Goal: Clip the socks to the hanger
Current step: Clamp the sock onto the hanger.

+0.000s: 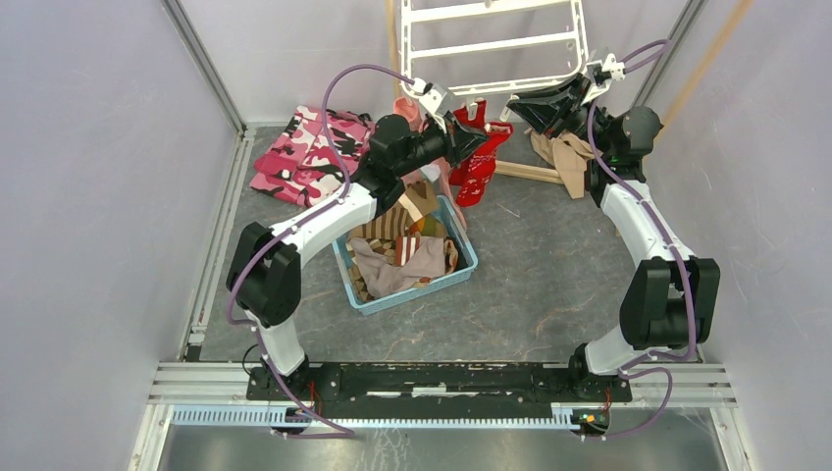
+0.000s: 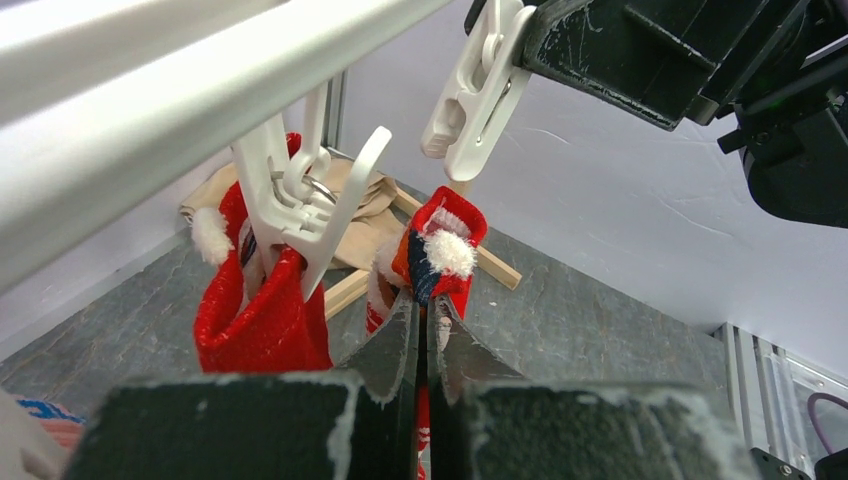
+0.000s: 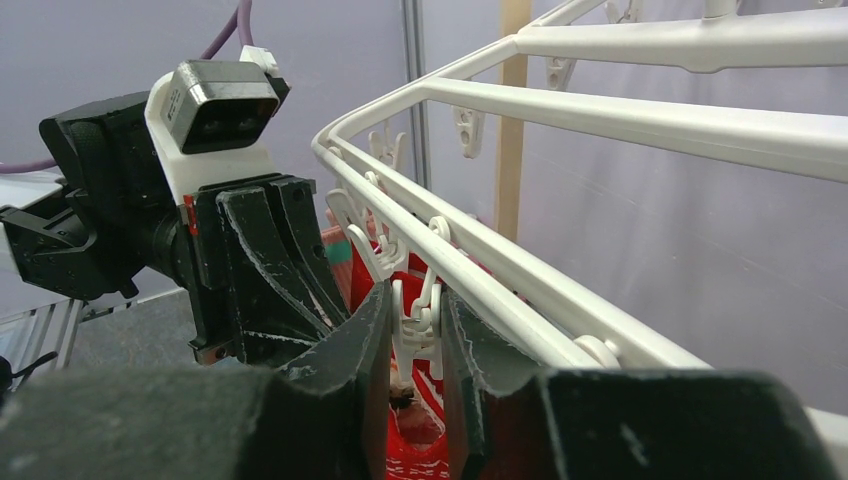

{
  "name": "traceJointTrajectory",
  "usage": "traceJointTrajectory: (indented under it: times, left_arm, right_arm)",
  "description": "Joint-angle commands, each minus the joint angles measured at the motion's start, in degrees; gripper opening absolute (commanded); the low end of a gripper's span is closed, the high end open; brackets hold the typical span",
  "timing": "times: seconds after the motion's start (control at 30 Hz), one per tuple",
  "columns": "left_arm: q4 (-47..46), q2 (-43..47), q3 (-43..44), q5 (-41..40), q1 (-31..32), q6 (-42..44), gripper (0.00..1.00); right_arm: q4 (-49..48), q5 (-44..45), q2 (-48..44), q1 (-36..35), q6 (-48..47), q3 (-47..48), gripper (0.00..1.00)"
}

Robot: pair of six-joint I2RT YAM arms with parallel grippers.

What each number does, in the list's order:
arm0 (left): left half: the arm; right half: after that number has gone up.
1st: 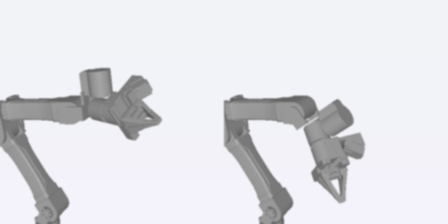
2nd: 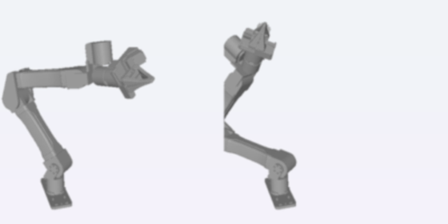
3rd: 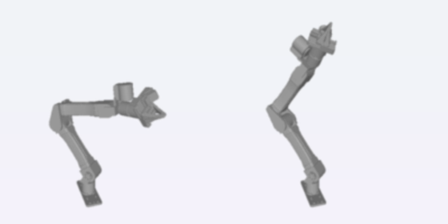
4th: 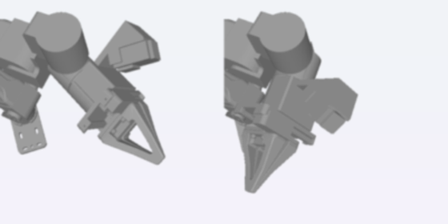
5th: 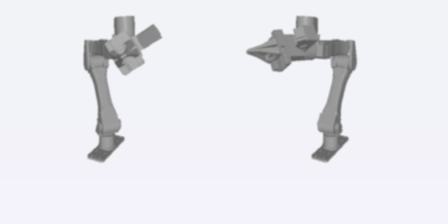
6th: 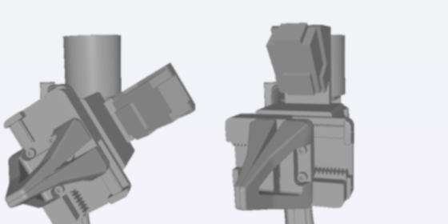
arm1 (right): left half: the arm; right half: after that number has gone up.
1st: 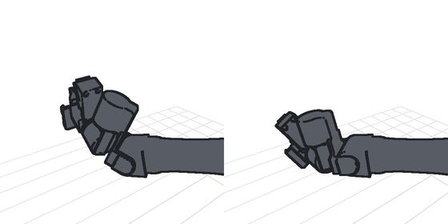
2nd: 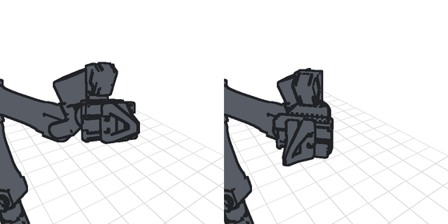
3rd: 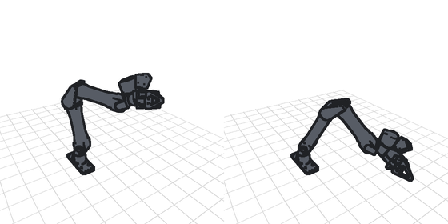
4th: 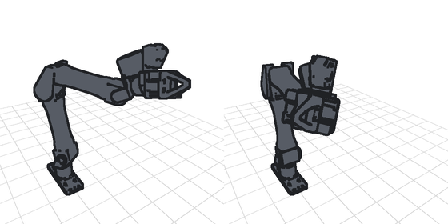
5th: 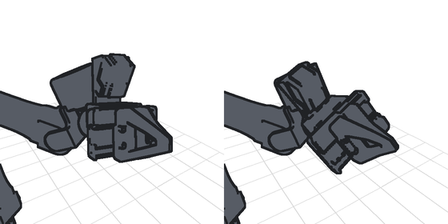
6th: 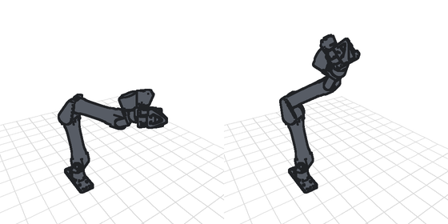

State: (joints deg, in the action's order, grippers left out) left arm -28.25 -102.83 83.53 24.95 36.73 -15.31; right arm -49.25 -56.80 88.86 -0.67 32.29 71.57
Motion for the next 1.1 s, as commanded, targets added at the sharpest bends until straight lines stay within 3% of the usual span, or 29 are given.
traceJointTrajectory:
  times: [0.0,1.07]
  left_arm:
    - [-0.5,-0.3,2.7,-0.3,0.2,0.4,0.02]
    - [-4.9,0.6,5.7,3.1,0.1,-5.4,0.02]
  right_arm:
    - [-2.3,-2.3,-2.1,-0.8,1.6,1.2,0.15]
    - [-2.1,-3.2,-1.9,-1.1,0.9,0.7,0.16]
